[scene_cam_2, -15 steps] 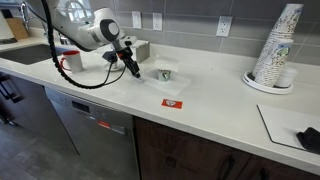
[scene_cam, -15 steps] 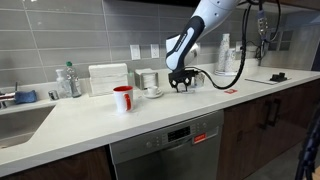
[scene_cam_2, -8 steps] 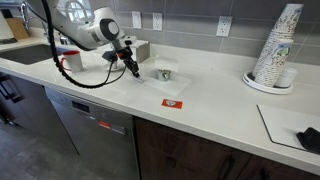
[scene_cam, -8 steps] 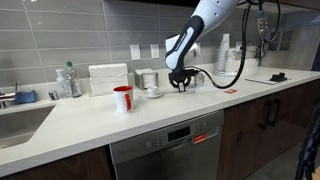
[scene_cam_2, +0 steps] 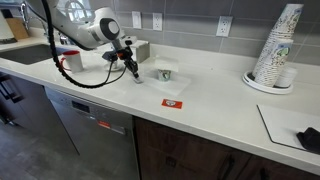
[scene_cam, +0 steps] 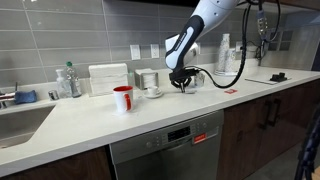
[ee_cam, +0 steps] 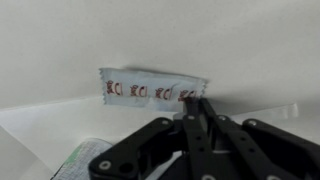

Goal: Put the white sachet on top of the napkin on the coffee cup

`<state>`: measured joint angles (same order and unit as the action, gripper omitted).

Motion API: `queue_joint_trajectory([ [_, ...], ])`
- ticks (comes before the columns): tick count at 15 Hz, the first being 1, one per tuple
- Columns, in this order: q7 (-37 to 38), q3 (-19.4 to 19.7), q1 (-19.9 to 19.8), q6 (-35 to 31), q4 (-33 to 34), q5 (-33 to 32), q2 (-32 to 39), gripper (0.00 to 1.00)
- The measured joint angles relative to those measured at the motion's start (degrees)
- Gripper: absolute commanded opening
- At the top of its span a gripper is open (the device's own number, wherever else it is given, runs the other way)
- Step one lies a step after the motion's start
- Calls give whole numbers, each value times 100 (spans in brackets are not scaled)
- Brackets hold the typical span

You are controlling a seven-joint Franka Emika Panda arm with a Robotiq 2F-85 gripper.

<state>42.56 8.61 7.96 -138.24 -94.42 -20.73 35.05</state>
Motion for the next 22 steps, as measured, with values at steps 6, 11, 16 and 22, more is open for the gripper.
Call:
queue_joint_trajectory([
  [6,-11,-1,-1,170,37,133,-3,0],
  [11,-1,-14,20,291,51,406,-102,0],
  [16,219,-7,26,292,70,554,-301,0],
  [22,700,35,-22,290,77,646,-548,0],
])
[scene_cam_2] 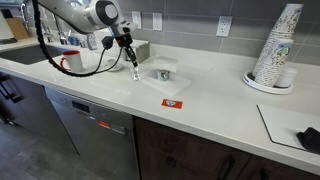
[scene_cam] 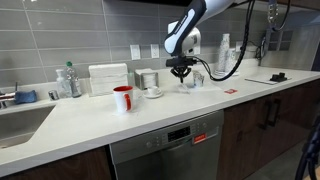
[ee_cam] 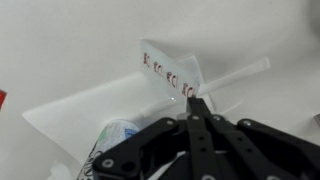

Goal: Put the white sachet on top of the napkin on the coffee cup

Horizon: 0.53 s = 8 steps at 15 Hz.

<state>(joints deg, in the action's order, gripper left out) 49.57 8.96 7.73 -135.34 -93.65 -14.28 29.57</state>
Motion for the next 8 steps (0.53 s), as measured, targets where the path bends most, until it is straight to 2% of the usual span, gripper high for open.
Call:
queue_joint_trajectory([
  [8,206,46,-174,91,-5,92,-302,0],
])
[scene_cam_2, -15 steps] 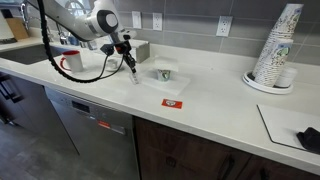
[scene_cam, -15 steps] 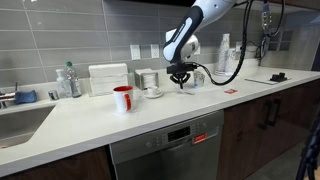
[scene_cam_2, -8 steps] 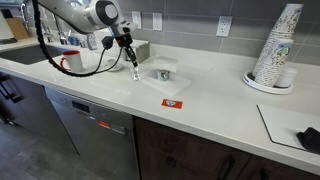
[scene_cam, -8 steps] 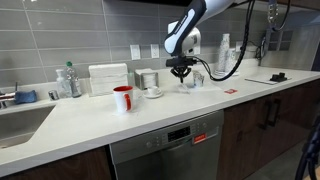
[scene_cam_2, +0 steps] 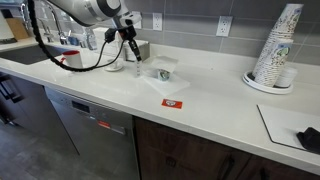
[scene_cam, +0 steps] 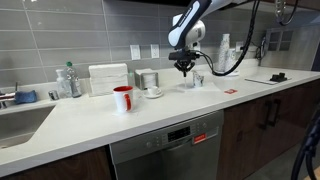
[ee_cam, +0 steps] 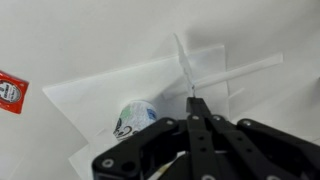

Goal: Put the white sachet on top of the napkin on the coffee cup

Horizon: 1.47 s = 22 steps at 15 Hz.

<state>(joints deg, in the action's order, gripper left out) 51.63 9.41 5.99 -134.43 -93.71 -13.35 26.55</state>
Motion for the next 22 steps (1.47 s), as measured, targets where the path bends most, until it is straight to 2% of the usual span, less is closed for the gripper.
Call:
queue_joint_trajectory([
  [12,134,-1,-167,542,69,167,-429,0],
  [22,181,0,-443,1547,847,227,-543,0],
])
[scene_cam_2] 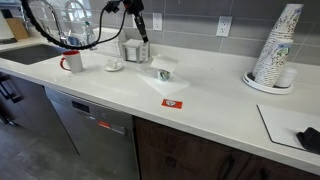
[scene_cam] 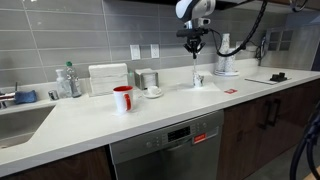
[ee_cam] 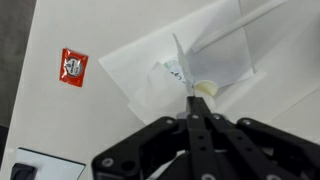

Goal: Put the white sachet on top of the napkin on the coffee cup

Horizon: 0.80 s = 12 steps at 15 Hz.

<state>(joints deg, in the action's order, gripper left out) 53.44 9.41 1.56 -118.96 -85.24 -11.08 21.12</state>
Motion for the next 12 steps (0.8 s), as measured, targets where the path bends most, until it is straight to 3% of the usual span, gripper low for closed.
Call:
queue_joint_trajectory([
  [6,102,11,-165,184,416,0,14,1],
  [12,134,11,-182,161,433,0,31,0],
])
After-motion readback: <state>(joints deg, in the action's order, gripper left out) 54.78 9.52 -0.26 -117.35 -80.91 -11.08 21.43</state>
